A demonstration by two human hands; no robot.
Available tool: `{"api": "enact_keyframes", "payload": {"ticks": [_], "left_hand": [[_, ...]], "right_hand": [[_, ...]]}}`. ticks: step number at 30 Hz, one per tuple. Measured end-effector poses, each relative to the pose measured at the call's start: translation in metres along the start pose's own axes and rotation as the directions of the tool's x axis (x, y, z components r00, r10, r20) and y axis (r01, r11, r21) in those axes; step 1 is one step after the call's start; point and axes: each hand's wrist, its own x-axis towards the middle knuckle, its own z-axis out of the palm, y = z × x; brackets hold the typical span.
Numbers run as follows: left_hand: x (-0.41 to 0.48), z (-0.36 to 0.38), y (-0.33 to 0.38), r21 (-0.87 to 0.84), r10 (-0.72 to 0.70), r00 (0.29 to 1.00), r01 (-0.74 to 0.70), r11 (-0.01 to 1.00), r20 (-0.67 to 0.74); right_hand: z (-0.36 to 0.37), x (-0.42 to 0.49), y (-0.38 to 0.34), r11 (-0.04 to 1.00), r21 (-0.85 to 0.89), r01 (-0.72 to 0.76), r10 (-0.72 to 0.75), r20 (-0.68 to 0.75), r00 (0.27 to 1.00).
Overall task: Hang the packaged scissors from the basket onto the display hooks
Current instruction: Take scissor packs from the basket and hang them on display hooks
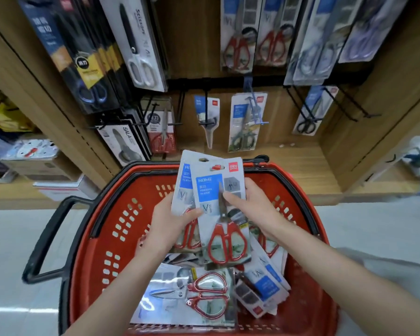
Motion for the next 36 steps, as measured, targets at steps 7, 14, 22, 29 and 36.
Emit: {"api": "enact_keyframes", "payload": {"ticks": [7, 14, 22, 29, 36], "left_hand": [[-0.017, -0.005, 0.009, -0.030, 0.097, 0.988, -0.101, 0.994, -0.123], [-0.029, -0.006, 0.031, -0.050, 0.066, 0.993, -0.071, 0.996, -0.102], [-0.040, 0.012, 0.046, -0.008, 0.080, 0.995, -0.080, 0.997, 0.052], [-0.037, 0.011, 0.047, 0.110, 0.242, 0.970, -0.237, 0.965, -0.029], [-0.003, -0.009, 0.073, 0.168, 0.338, 0.929, -0.312, 0.935, -0.154]], "right_hand": [[-0.014, -0.026, -0.013, 0.992, 0.071, 0.105, -0.090, -0.183, 0.979], [-0.027, -0.037, -0.021, 0.989, 0.135, 0.064, -0.049, -0.117, 0.992], [-0.027, -0.039, -0.032, 0.985, 0.168, 0.030, -0.028, -0.011, 1.000], [-0.028, -0.036, -0.046, 0.996, 0.039, 0.077, -0.076, -0.035, 0.997], [-0.055, -0.017, -0.088, 0.979, -0.016, 0.202, -0.201, -0.191, 0.961]]}}
